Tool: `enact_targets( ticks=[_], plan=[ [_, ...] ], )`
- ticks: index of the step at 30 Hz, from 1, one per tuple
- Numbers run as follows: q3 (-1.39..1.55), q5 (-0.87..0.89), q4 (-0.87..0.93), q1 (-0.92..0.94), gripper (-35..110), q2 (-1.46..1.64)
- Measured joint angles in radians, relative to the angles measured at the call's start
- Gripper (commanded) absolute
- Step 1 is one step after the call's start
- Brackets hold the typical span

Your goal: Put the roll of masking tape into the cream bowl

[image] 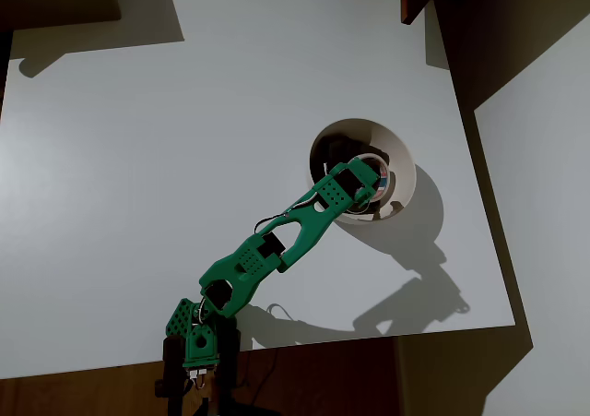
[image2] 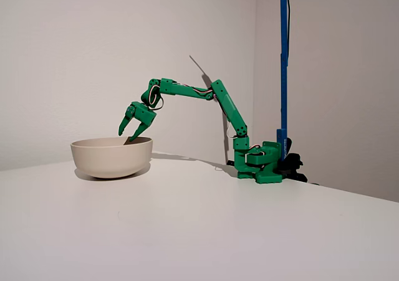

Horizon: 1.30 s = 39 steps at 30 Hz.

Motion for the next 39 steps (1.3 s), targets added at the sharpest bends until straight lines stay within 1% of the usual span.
enact_targets(
  ticks=[7, 9, 27, 39],
  plan=[
    [0.000, 0.003, 0.000, 0.000, 8, 0.000],
    [0.000, 0.003, 0.000, 0.000, -8, 0.000],
    [0.000, 0.052, 0.009, -0.015, -8, 0.011],
    [0.000, 0.104, 0.198, -0.149, -8, 0.350]
  ],
)
